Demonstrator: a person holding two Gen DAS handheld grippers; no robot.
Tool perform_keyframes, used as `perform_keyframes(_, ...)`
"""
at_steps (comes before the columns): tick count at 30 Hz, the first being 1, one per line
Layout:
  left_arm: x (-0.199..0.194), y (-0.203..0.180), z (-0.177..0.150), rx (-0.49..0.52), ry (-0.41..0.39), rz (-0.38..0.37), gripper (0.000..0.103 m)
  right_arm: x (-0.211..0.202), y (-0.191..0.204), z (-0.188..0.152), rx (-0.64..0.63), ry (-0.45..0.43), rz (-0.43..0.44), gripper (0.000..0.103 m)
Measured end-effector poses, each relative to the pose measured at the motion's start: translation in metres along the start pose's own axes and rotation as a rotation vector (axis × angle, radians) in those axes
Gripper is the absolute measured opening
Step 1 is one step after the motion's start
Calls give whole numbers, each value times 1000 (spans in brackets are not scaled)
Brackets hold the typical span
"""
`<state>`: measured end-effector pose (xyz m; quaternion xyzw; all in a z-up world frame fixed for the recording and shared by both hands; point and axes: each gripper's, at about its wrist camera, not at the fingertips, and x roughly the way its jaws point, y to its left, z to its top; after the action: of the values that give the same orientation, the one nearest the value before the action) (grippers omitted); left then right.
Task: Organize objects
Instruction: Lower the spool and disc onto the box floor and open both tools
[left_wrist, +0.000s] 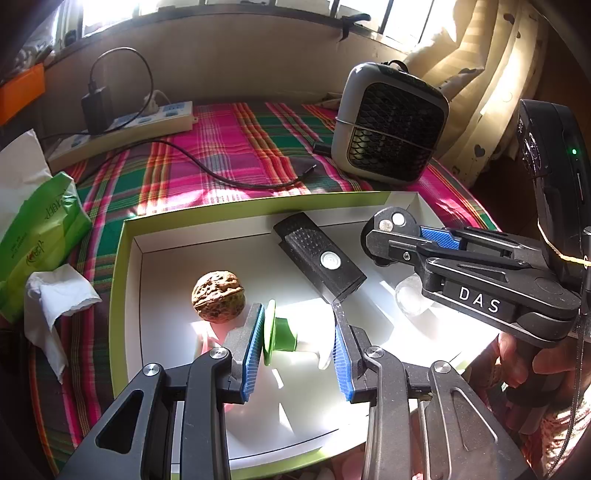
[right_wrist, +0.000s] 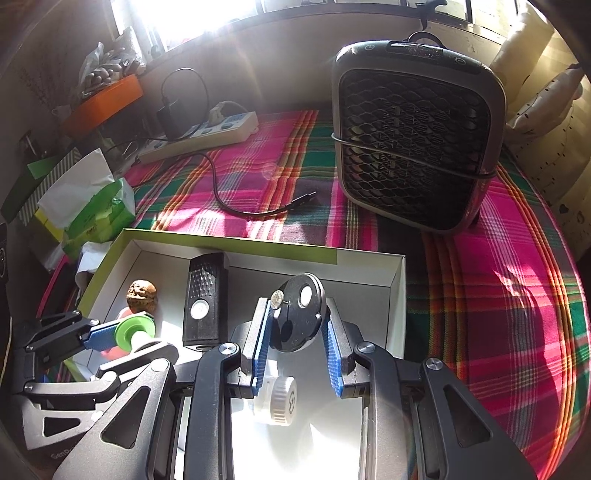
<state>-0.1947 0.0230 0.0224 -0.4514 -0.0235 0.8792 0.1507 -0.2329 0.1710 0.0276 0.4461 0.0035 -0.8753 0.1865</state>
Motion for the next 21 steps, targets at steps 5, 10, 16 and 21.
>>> perform_keyframes(5,0,0,0,0,-1,1,32,1,0,1,1,-4,1,29)
perform_keyframes(10,1,0,1,2,0,2,33,1,1,1,5,-8,1,32)
perform_keyframes(16,1,0,1,-2,-1,0,36,0,2,1,10,-14,6,41)
perform_keyframes(21,-1,1,0,-10,-2,4,40,-2,0,0,20,-18,12,45)
